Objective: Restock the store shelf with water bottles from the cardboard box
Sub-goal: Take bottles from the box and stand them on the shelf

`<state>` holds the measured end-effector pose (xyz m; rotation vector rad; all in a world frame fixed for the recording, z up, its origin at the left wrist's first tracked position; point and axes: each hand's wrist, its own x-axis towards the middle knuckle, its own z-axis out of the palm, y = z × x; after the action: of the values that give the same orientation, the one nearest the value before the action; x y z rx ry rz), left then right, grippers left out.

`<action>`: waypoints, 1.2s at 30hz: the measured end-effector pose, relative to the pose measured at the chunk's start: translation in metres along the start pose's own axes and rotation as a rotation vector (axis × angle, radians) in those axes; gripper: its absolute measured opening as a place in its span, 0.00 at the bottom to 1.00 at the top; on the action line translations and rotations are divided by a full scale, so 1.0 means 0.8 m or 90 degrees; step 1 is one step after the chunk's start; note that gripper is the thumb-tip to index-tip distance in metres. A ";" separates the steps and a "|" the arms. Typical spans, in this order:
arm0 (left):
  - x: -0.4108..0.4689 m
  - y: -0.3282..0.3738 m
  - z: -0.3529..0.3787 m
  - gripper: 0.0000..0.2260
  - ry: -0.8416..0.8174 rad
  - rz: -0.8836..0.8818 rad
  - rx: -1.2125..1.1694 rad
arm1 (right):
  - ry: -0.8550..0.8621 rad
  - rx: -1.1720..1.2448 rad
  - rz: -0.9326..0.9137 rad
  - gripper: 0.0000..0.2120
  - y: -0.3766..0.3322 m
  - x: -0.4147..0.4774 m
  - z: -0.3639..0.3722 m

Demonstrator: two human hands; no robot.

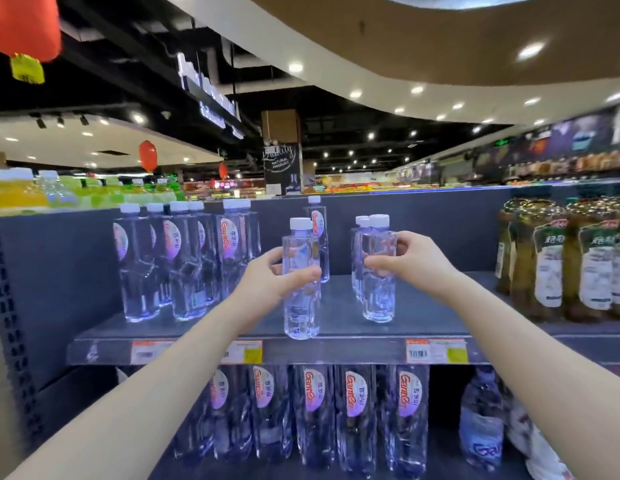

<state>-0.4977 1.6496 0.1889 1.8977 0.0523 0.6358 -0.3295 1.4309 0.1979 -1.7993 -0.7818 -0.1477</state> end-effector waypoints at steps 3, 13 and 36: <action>0.007 -0.004 -0.002 0.15 -0.011 -0.003 -0.018 | -0.001 0.021 0.025 0.25 0.015 0.008 0.006; 0.023 -0.004 0.015 0.21 -0.014 -0.003 -0.061 | -0.080 -0.043 0.067 0.28 0.016 0.006 -0.003; 0.026 0.002 0.046 0.25 -0.027 -0.008 -0.085 | -0.064 -0.068 0.052 0.37 0.048 0.037 0.014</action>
<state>-0.4635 1.6241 0.1883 1.7806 -0.0056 0.5764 -0.2877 1.4474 0.1766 -1.9483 -0.7829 -0.0465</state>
